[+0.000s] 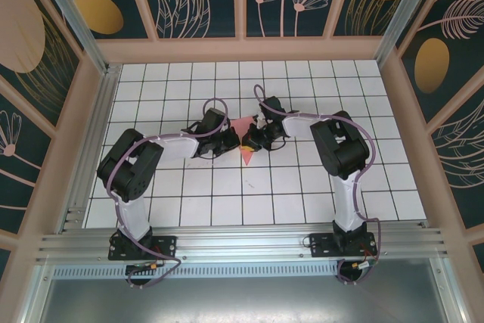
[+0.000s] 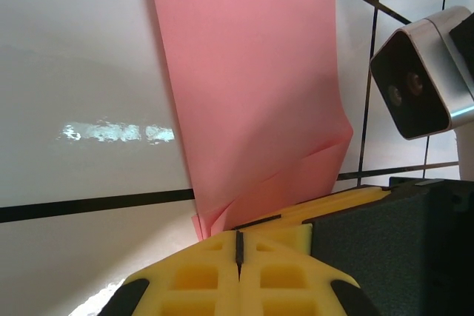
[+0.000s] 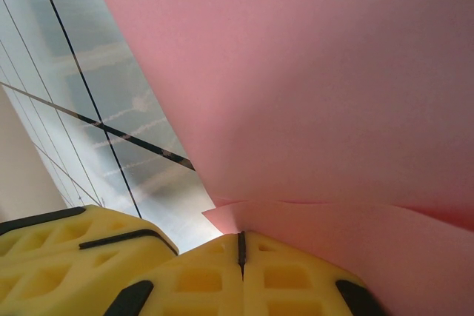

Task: Fold a paper plane with a square sheet of paper (pick it up from the middle)
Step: Third fold the triangle at the center of the table.

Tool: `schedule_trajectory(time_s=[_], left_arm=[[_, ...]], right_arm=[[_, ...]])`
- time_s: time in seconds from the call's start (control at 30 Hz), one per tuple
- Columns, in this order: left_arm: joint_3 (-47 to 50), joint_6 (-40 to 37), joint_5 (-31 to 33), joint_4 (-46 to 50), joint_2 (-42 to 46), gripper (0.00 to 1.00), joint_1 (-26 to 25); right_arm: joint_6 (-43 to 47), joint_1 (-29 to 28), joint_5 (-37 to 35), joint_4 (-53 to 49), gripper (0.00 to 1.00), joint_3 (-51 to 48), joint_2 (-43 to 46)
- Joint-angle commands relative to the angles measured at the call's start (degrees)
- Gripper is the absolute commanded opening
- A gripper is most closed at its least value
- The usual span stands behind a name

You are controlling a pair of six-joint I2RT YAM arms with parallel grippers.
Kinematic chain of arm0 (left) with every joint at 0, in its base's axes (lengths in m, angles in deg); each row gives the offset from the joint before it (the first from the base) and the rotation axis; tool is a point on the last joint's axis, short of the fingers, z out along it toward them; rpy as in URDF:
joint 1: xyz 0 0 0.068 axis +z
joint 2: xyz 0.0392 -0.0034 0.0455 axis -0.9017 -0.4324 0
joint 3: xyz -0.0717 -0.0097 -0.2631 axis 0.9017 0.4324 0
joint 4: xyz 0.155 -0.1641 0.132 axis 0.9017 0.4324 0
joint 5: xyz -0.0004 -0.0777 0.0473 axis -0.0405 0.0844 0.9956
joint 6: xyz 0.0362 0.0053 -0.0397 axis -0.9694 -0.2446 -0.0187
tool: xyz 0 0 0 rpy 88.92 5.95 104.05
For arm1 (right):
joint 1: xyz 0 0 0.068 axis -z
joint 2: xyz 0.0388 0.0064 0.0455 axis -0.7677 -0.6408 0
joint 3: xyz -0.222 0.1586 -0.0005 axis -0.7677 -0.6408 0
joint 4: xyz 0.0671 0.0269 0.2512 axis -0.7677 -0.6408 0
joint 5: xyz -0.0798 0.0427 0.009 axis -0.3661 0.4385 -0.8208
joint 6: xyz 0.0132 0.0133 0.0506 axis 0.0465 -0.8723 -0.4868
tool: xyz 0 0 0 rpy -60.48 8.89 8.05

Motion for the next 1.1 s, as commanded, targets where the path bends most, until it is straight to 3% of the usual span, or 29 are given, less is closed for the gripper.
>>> schedule_trajectory(time_s=[0.0,0.43,0.6,1.07], left_arm=[[-1.6,0.2,-1.9,1.1,-1.9,0.0,-0.3],[-4.9,-0.5,-0.1,5.0,-5.5,0.0,-0.9],[-4.9,-0.1,3.5,6.9,-5.3,0.0,-1.0],[-4.0,1.2,-1.3,1.2,-4.1,0.0,-0.9]], right_arm=[[1.0,-0.2,-3.9,-2.5,0.0,-0.6,-1.8],[0.8,-0.2,-3.9,-2.5,0.0,-0.5,-1.8],[0.3,-0.2,-4.0,-2.3,0.0,-0.7,-1.6],[-0.4,-0.2,-3.3,-1.5,0.0,-1.3,-1.6]])
